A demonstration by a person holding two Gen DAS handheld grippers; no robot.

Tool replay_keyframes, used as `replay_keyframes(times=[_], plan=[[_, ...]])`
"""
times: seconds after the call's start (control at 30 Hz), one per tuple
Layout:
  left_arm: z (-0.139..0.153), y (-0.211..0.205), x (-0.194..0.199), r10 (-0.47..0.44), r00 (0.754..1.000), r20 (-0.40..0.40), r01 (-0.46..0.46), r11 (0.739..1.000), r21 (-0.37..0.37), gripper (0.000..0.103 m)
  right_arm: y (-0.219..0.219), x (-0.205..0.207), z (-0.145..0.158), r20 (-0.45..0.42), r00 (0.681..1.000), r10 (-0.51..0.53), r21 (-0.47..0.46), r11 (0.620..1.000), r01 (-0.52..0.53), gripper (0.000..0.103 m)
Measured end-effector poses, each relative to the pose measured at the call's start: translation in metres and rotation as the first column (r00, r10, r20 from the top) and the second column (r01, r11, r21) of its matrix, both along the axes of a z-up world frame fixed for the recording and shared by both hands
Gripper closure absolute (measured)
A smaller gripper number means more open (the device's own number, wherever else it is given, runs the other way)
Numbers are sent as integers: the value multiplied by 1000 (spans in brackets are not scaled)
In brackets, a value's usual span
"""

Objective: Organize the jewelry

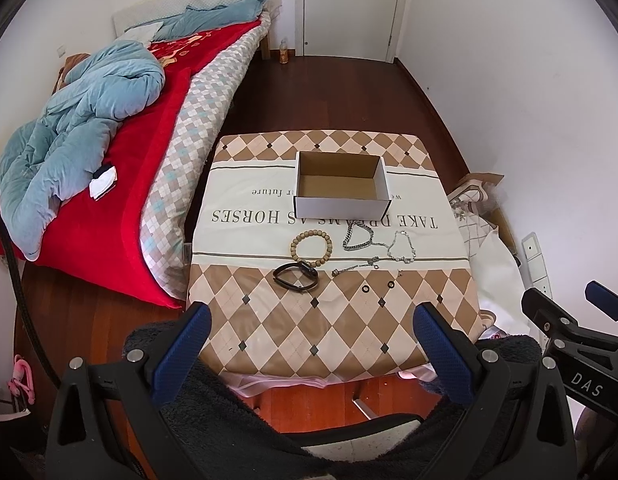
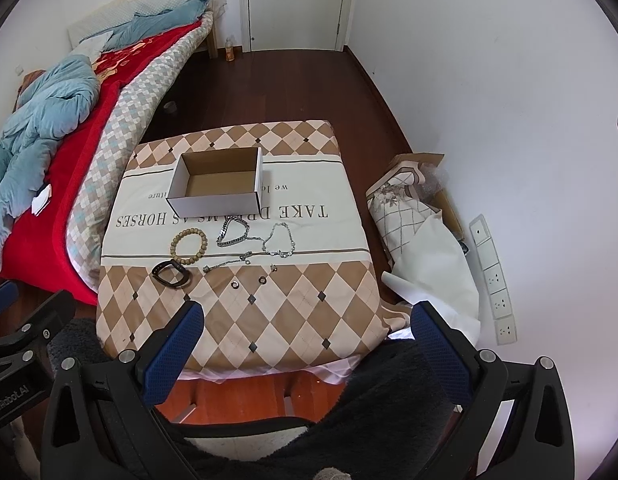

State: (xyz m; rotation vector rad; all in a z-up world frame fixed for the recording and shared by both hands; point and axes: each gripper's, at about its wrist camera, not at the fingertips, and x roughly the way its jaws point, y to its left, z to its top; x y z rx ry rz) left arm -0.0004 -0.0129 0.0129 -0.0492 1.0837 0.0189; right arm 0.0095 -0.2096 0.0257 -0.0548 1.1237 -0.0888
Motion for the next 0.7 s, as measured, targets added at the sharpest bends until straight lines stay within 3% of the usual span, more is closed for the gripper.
replay_keyframes(times=[0.7], plan=[[2,-1,-2,0,1000,3,0,1000,-1,0,-2,-1,3,15,1000,8,-5,1000,-7,0]])
